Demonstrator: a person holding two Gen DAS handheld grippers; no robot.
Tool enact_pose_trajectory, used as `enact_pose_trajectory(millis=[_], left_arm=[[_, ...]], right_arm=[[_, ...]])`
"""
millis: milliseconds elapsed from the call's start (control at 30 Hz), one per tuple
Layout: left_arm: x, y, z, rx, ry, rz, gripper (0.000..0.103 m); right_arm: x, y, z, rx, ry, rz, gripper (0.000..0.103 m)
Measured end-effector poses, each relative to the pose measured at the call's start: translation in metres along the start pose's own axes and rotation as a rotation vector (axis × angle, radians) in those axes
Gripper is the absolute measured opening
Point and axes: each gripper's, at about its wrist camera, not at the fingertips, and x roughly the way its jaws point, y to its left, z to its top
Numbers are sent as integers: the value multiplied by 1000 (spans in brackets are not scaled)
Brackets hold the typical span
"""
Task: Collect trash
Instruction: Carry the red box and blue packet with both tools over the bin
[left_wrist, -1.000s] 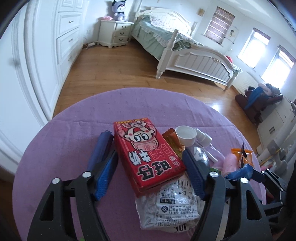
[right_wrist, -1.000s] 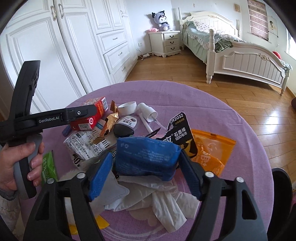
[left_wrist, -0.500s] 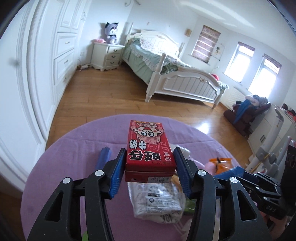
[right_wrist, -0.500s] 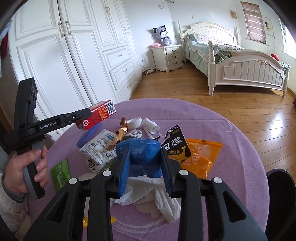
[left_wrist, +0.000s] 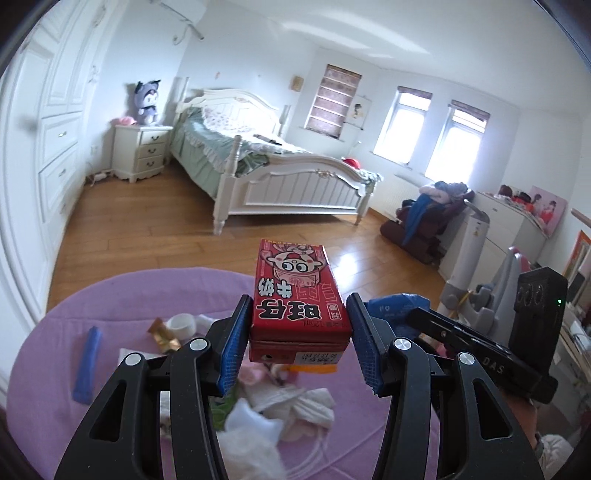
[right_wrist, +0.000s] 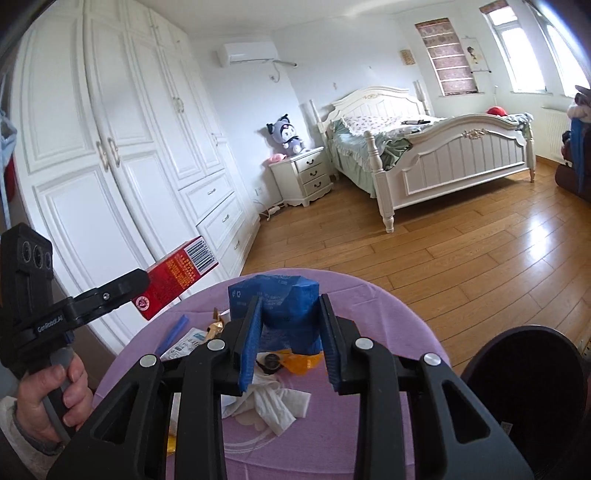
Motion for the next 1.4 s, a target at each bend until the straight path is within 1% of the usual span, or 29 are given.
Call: enact_pose_trajectory(millis=[100,367,600,900,1033,1167,1400], left_arm=[[15,-23,-3,26,18,-45,52],[61,-83,-19,100,88,-131,52],[105,-130,-37,149,162,-199,52],[158,-186,-62,224,259,-271,52],[179,-200,-71,244,295,-286,52],[192,-210,-80,256,322,-291,52],[204,-214,-84,263,349,-286,52]], right_arm=[[-13,-26,0,48,-23,-35,30],[-37,-87,-10,160,-62,-132,30],[-49,-137,-29,257,-65,-201,30],[-63,-193,-55,377,-63,-254,30],[-69,-212,-69,407,-52,-271,30],[-70,-225,-80,431,-38,-278,30],[-71,-237,-88,459,-25,-277,30]])
